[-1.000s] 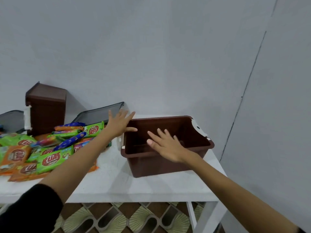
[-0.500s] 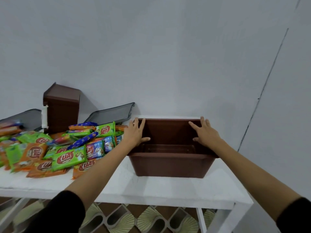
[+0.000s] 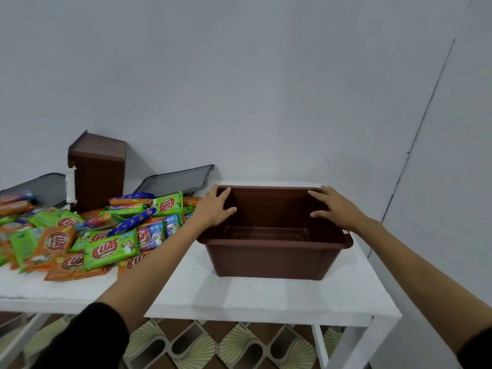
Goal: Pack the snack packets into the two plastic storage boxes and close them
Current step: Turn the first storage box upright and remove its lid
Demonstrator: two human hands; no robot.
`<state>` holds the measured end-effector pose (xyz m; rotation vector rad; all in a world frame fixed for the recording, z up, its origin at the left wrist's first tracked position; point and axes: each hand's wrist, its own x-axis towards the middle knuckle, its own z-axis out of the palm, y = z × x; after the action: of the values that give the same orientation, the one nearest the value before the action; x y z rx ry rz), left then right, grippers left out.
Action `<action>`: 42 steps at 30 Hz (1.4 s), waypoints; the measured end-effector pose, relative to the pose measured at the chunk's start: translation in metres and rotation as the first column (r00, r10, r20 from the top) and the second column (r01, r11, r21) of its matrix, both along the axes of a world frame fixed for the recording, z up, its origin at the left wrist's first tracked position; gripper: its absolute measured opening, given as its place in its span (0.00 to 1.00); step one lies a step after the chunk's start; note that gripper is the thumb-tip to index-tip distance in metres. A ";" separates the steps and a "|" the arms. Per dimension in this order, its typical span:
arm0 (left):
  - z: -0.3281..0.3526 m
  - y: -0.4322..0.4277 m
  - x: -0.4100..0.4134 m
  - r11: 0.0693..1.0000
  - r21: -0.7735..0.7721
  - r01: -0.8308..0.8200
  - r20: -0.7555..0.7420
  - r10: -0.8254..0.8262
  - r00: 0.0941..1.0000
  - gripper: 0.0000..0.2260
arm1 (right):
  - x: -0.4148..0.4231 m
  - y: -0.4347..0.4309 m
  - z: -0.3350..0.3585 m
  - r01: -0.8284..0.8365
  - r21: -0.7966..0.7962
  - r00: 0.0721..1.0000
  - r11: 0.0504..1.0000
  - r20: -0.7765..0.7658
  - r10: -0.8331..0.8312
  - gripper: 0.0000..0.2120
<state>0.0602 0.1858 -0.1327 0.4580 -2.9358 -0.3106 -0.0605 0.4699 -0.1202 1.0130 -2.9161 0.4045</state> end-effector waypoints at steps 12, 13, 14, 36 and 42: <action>0.000 -0.006 0.011 0.978 0.207 0.014 -0.060 -0.001 0.998 0.30 | 0.007 0.010 -0.015 0.179 -0.565 0.961 0.806 0.274 -0.021 0.27; 0.001 -0.006 0.012 0.973 0.230 0.021 -0.086 -0.002 0.996 0.29 | 0.005 0.011 -0.016 0.182 -0.540 0.960 0.822 0.278 -0.029 0.28; 0.001 -0.007 0.012 0.969 0.245 0.028 -0.111 -0.001 0.994 0.28 | 0.003 0.011 -0.016 0.158 -0.481 0.968 0.862 0.246 -0.040 0.29; 0.004 -0.004 0.015 0.967 0.254 -0.001 -0.130 0.035 0.991 0.23 | 0.005 0.006 -0.006 -0.039 -0.145 0.999 0.989 -0.021 0.037 0.20; 0.022 -0.011 0.009 0.952 0.303 -0.036 -0.292 0.129 0.948 0.18 | 0.000 -0.017 0.020 -0.089 -0.249 0.996 0.965 -0.028 0.084 0.19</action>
<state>0.0694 0.1752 -0.1109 0.5168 -2.5633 -0.7435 -0.0604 0.4525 -0.1002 1.0994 -2.7211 0.7408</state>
